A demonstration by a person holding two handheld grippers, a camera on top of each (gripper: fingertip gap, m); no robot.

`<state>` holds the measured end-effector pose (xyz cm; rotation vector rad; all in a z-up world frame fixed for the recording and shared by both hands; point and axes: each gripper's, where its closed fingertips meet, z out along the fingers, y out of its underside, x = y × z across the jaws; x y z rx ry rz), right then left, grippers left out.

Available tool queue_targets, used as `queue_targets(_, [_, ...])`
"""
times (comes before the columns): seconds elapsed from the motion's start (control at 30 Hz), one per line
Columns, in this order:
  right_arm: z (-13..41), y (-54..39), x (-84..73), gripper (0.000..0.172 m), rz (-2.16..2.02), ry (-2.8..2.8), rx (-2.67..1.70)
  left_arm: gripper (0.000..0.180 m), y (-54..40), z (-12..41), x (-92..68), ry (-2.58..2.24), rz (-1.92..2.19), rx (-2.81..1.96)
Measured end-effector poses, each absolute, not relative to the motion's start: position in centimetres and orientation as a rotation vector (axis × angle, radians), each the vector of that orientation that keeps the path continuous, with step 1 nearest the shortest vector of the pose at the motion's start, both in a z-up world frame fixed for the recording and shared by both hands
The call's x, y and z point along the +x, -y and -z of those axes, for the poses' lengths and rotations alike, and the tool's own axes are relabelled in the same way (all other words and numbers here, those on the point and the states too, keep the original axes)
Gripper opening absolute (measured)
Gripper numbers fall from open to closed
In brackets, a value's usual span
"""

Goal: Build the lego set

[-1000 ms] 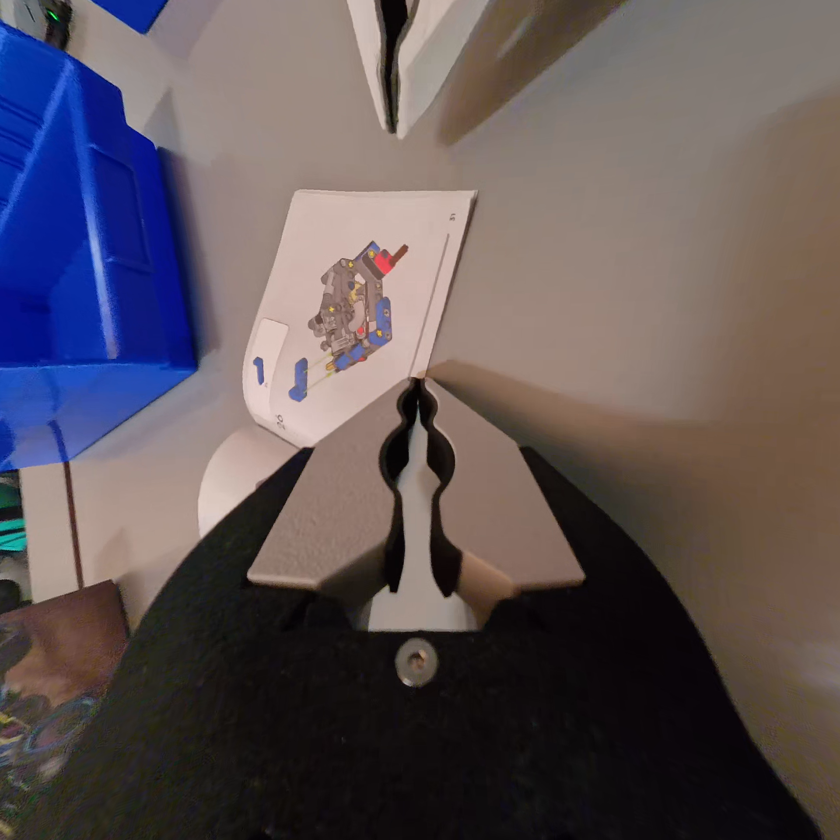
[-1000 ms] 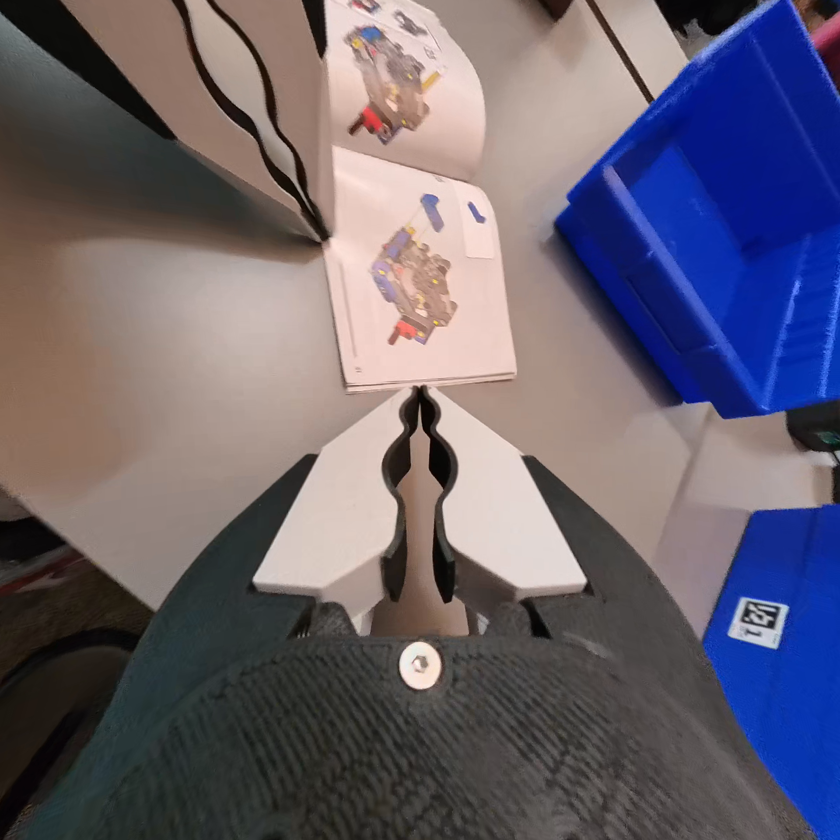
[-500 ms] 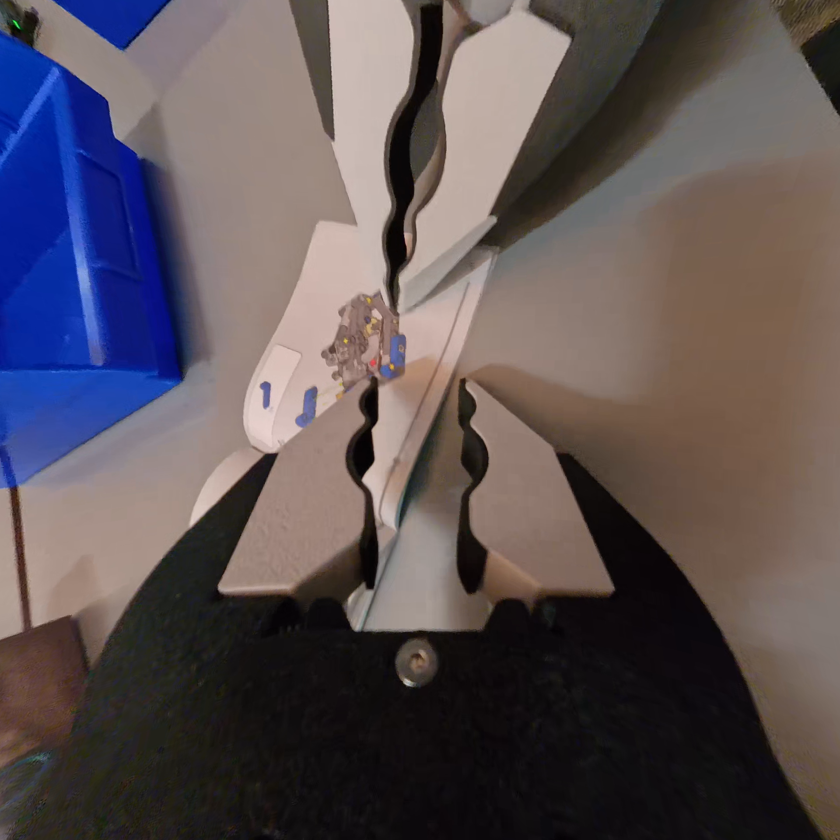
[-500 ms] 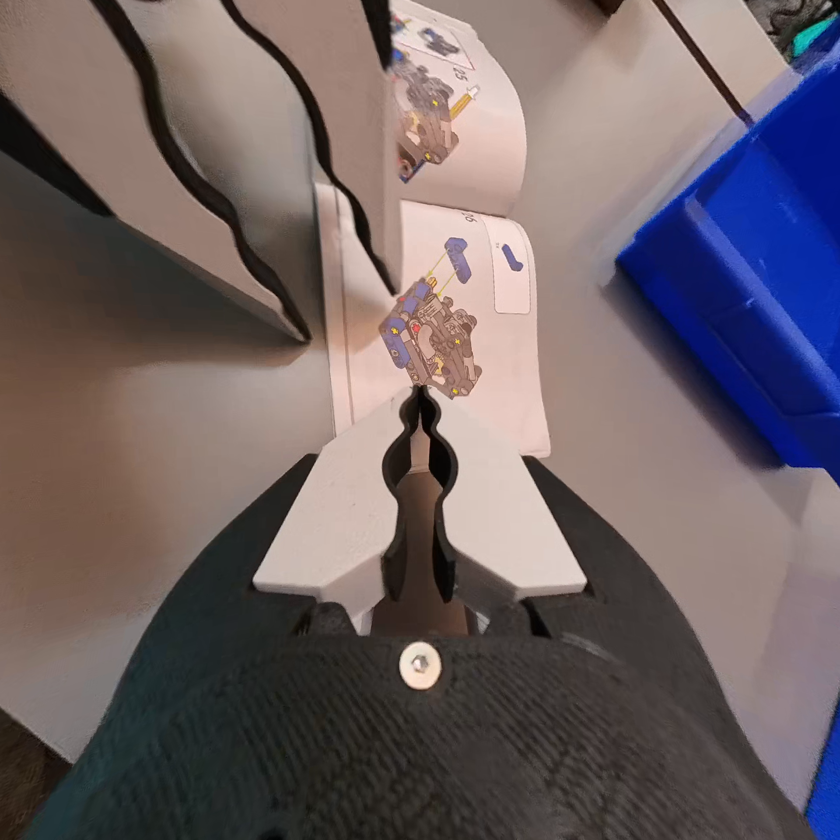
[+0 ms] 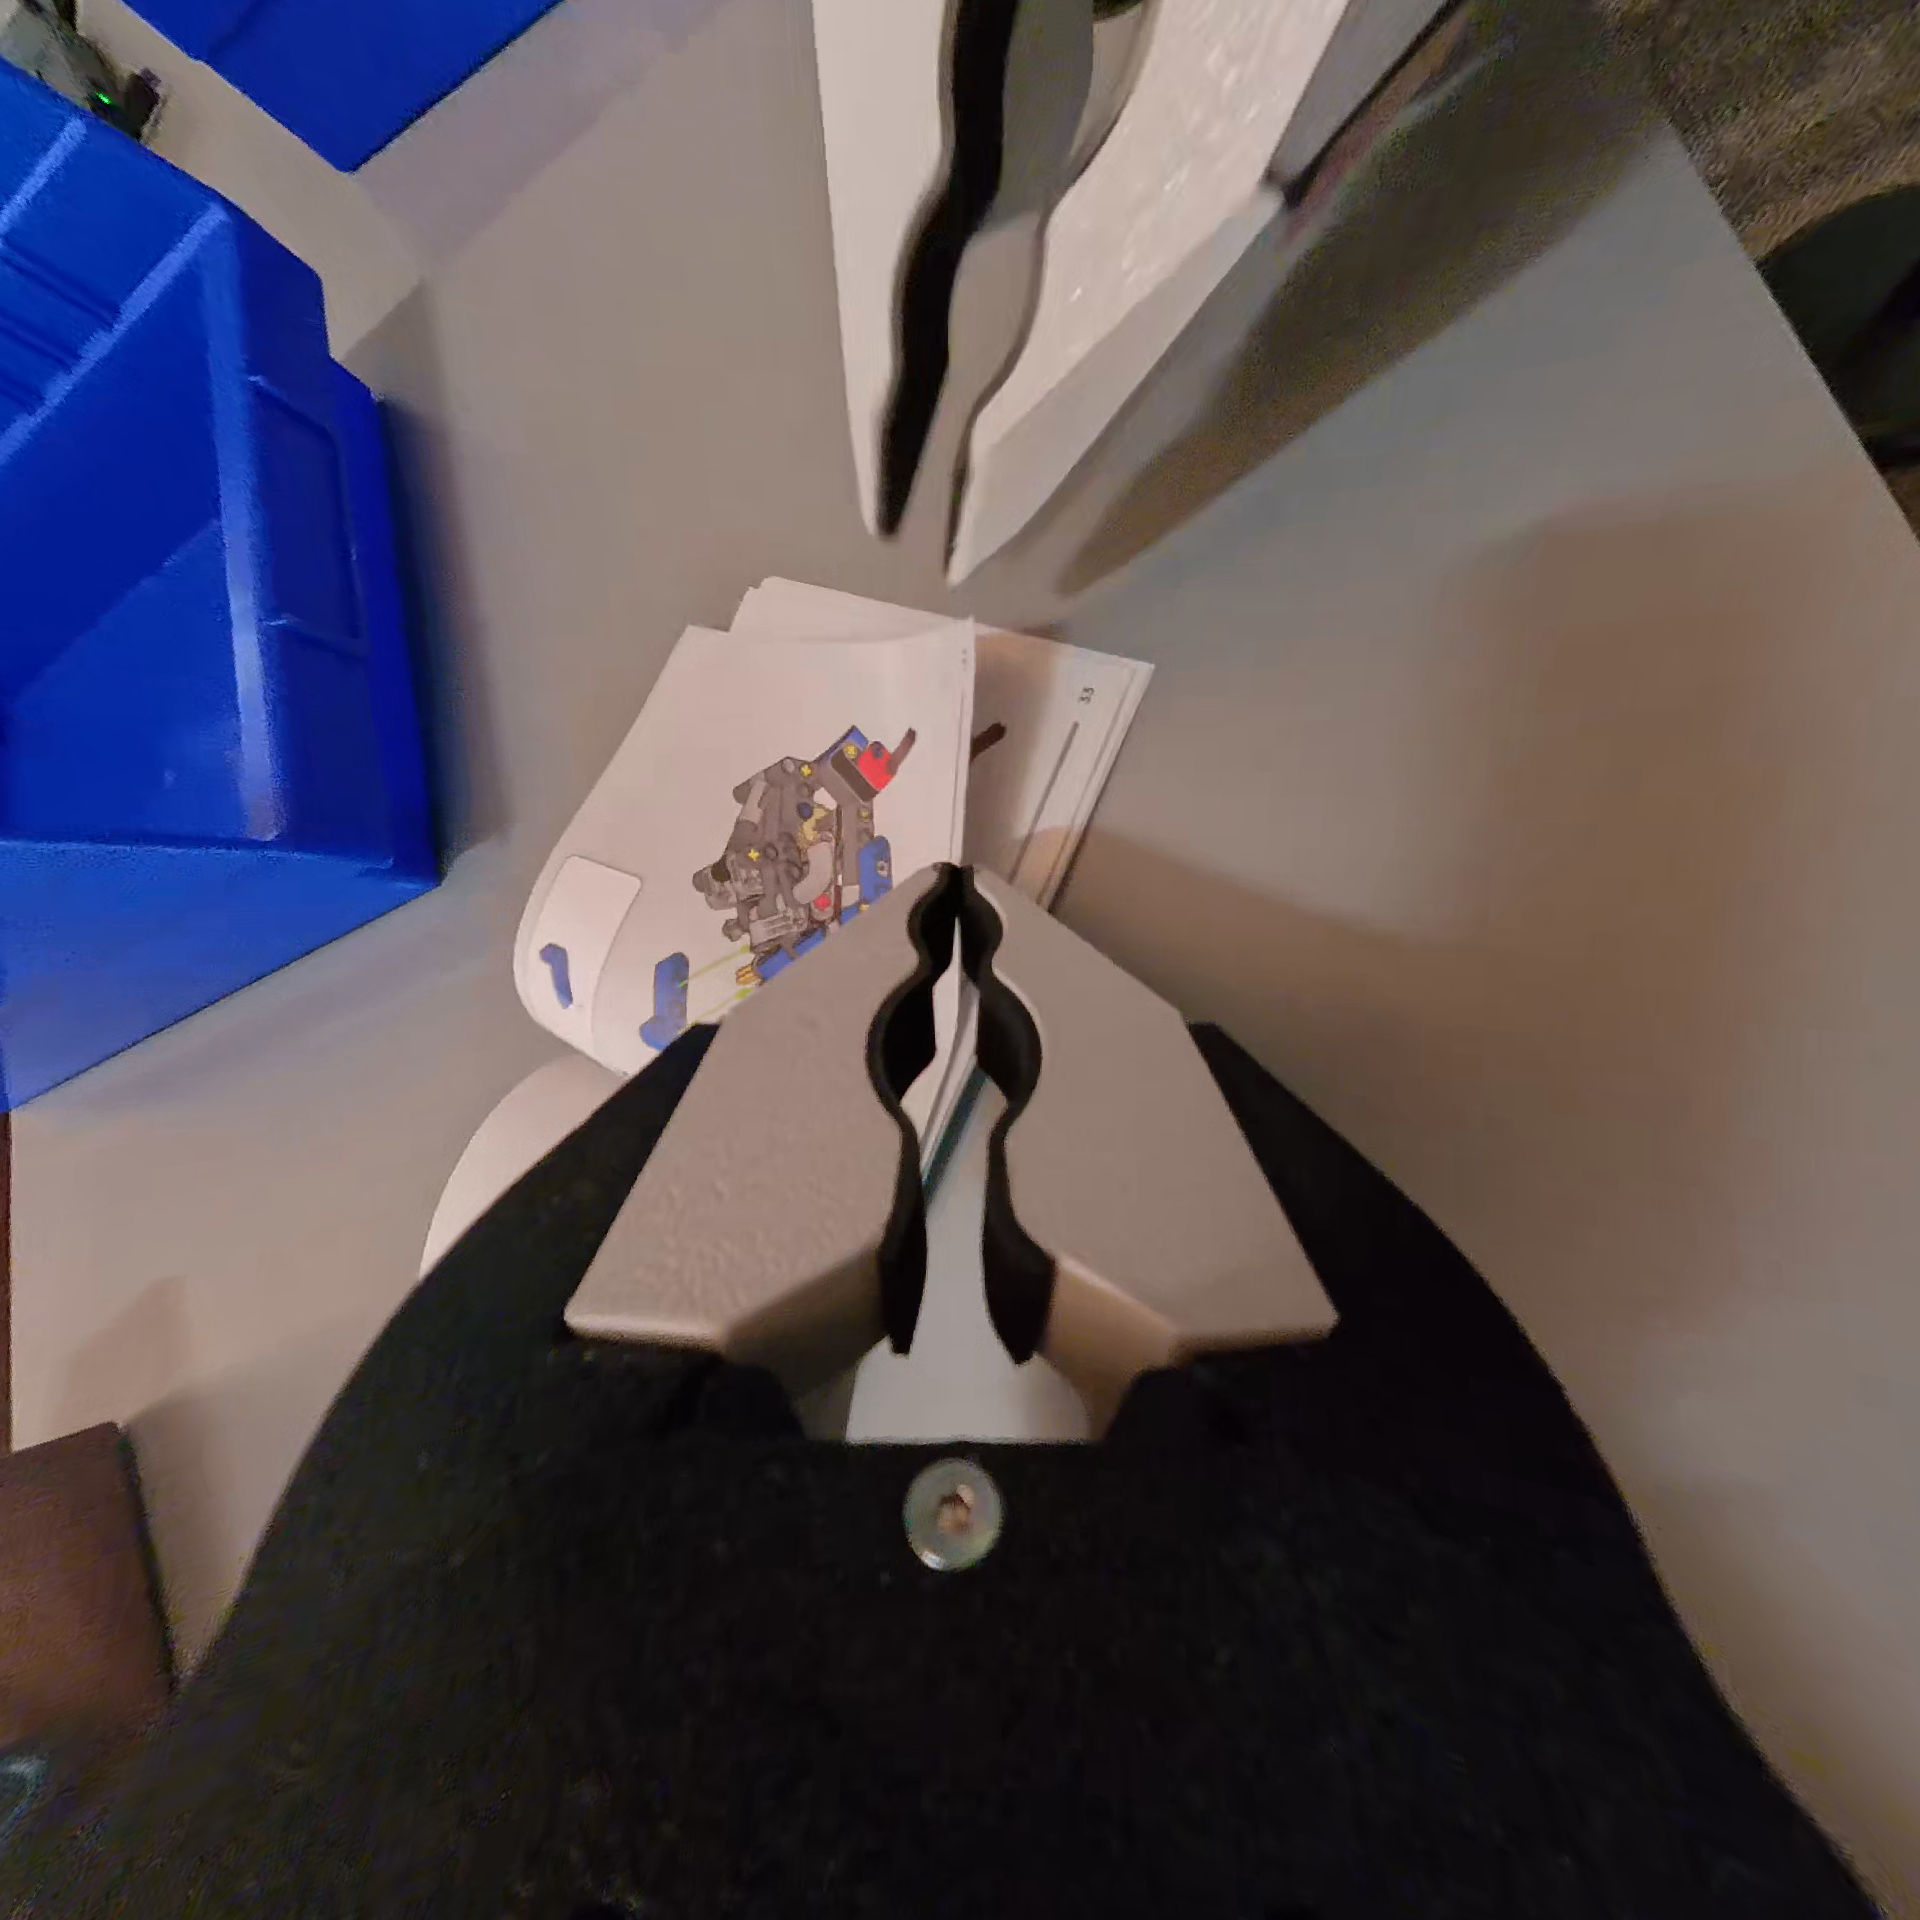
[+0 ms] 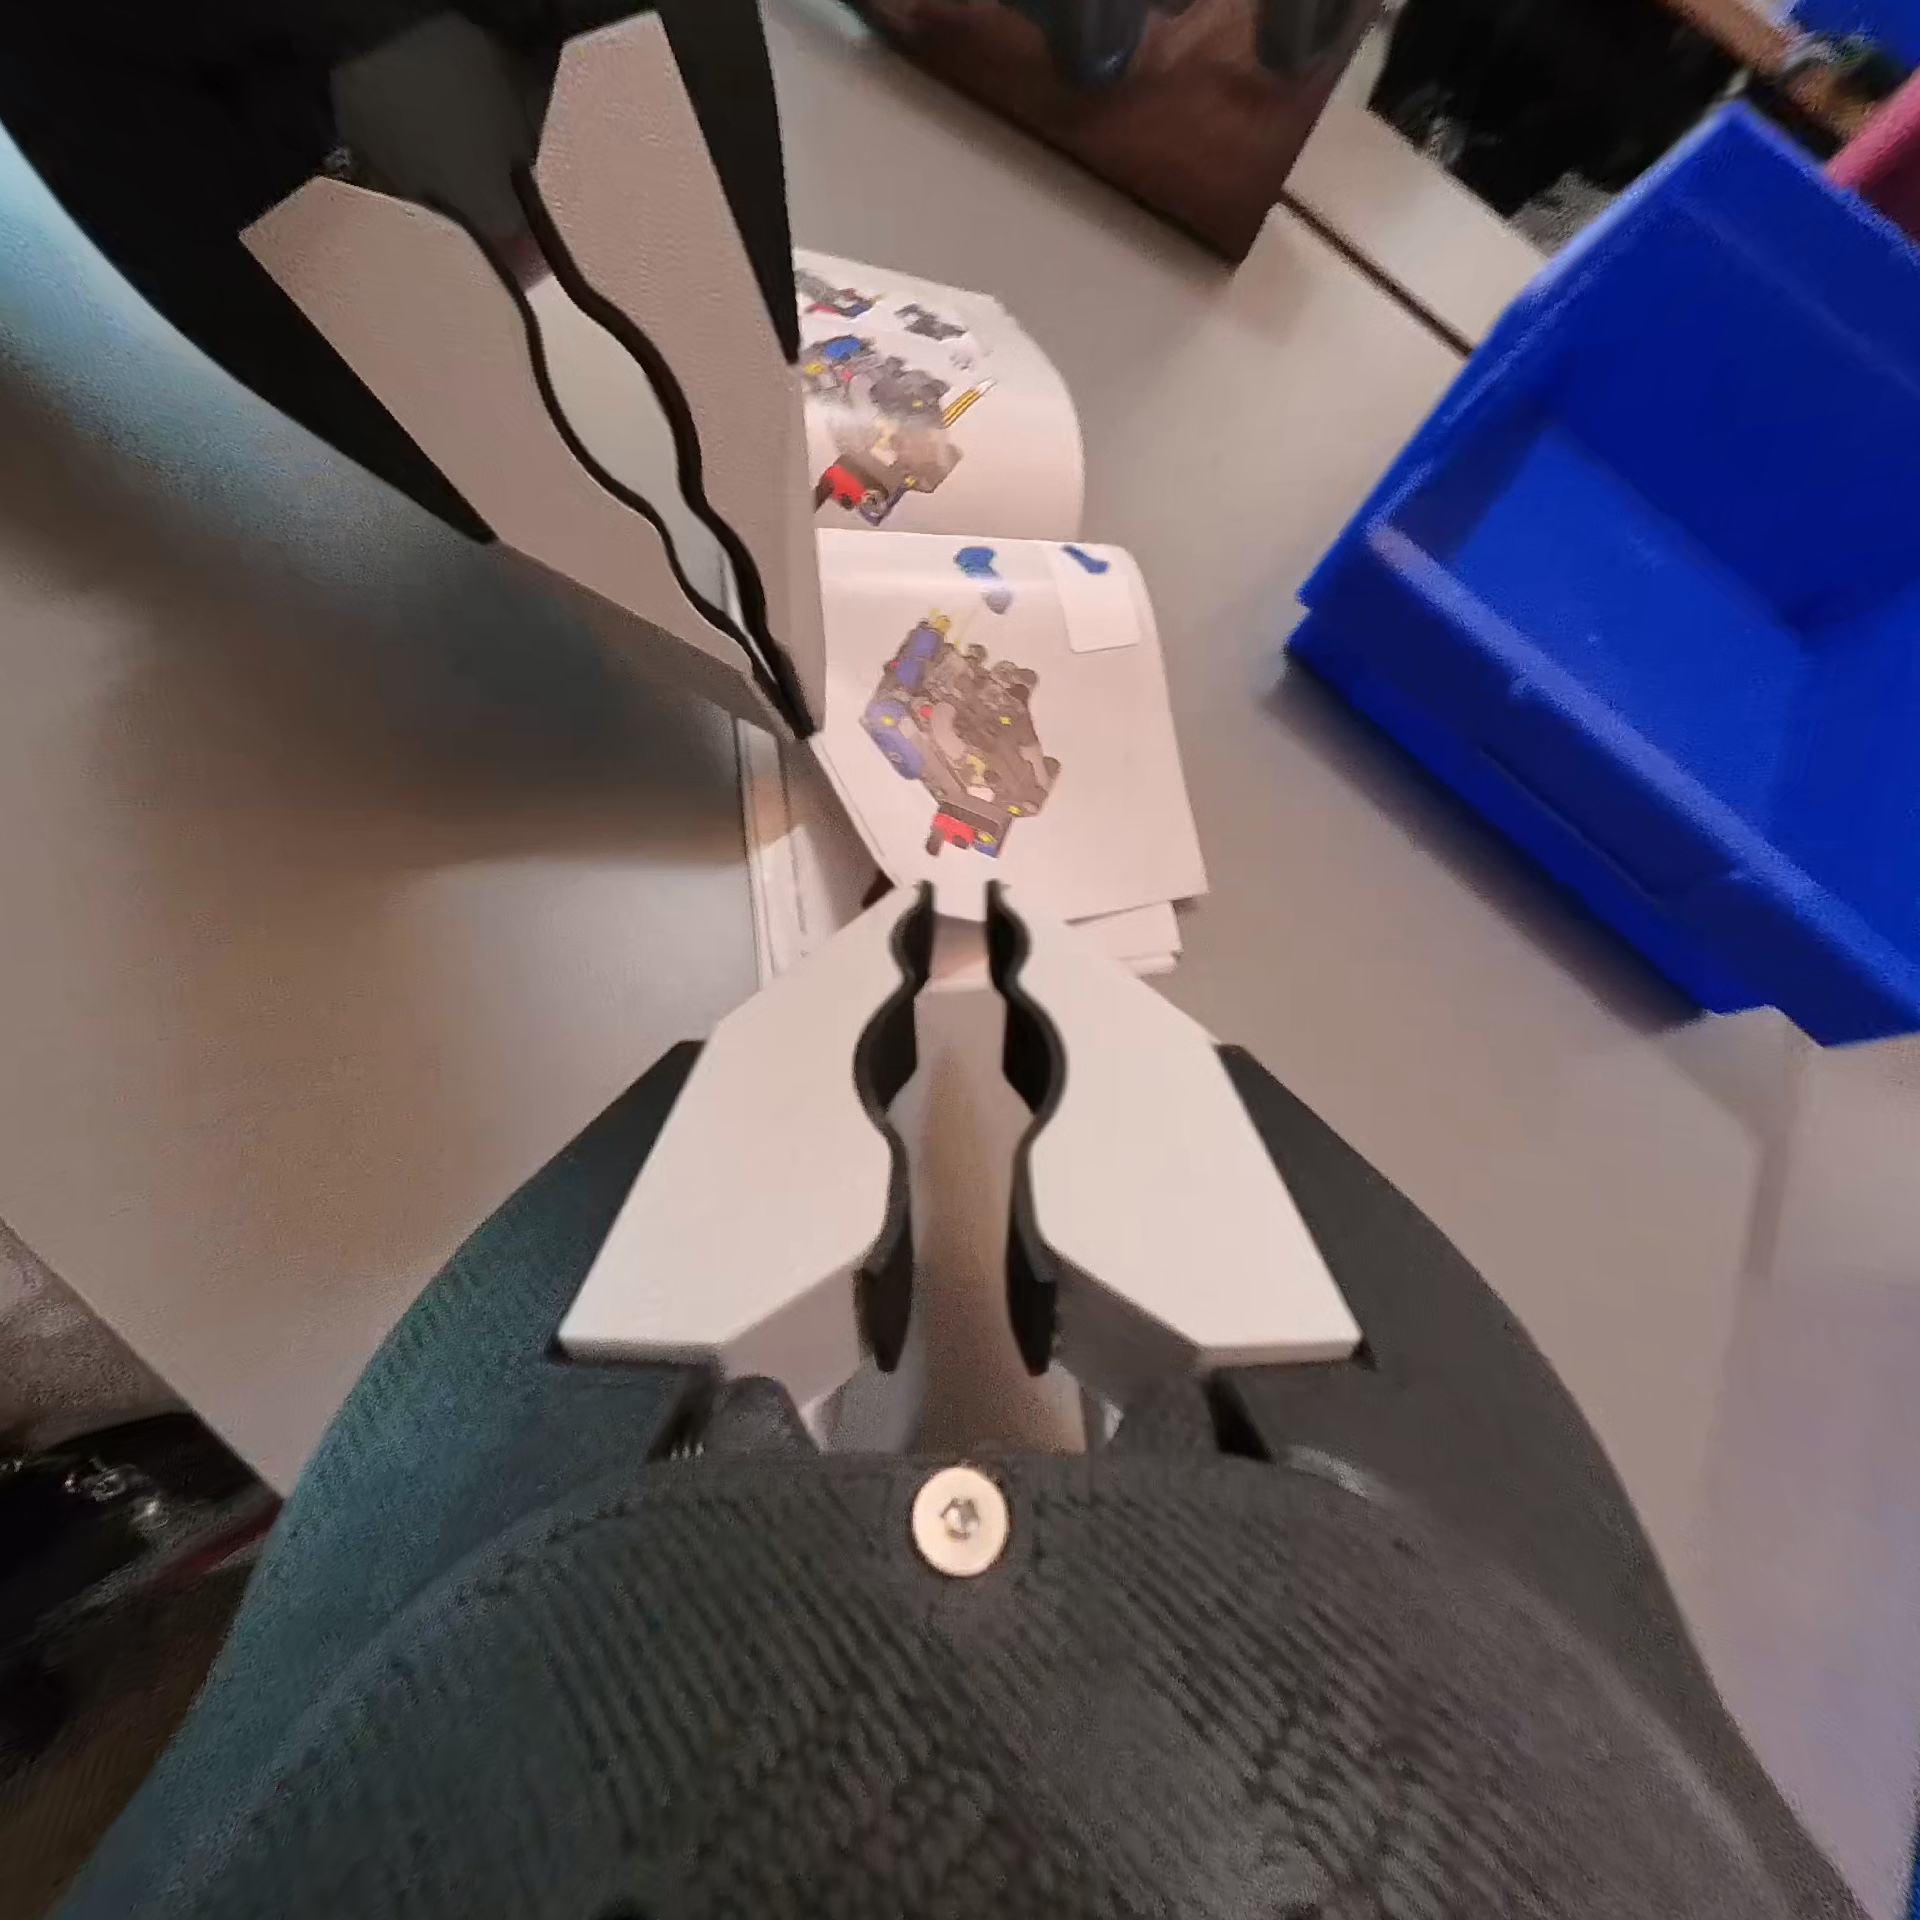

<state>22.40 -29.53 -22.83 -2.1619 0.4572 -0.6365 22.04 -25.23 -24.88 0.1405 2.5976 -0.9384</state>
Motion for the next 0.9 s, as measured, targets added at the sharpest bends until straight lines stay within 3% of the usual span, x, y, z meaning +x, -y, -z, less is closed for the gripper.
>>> queue_targets(0.03, [22.4,30.0,22.3,0.016,0.654,-0.461,-2.15,0.0,25.2,24.7,22.2,-2.593,0.95,0.124])
queue_targets(0.1, [22.1,30.6,22.4,0.031,0.7,-0.465,-2.141,0.0,24.9,24.3,22.7,-2.567,0.949,0.085])
queue_targets(0.17, [22.3,31.2,23.1,0.031,0.772,-0.49,-2.175,0.0,24.5,23.4,23.7,-2.504,0.941,0.003])
queue_targets(0.33, [23.2,28.5,24.7,0.0,0.76,-0.499,-2.18,0.0,21.7,19.7,25.9,-2.289,0.991,-0.274])
queue_targets(0.5, [24.8,27.5,24.3,0.001,0.743,-0.401,-2.29,0.0,22.6,21.3,23.2,-2.407,0.996,-0.02])
queue_targets(0.53, [24.7,27.4,23.7,0.008,0.713,-0.378,-2.292,0.01,22.8,21.9,22.8,-2.425,0.966,0.045])
queue_targets(0.63, [25.7,27.6,21.4,0.038,0.539,-0.377,-2.354,0.015,23.8,23.8,21.7,-2.519,0.92,0.171])
queue_targets(0.73, [26.0,28.2,20.6,0.039,0.496,-0.375,-2.367,0.018,24.7,25.0,21.7,-2.59,0.88,0.225])
queue_targets(0.8, [26.2,28.2,20.4,0.032,0.465,-0.394,-2.369,0.018,24.8,26.2,21.6,-2.671,0.839,0.23])
queue_targets(0.9, [26.4,27.7,20.4,0.012,0.445,-0.384,-2.361,0.0,24.8,26.8,21.8,-2.72,0.806,0.192])
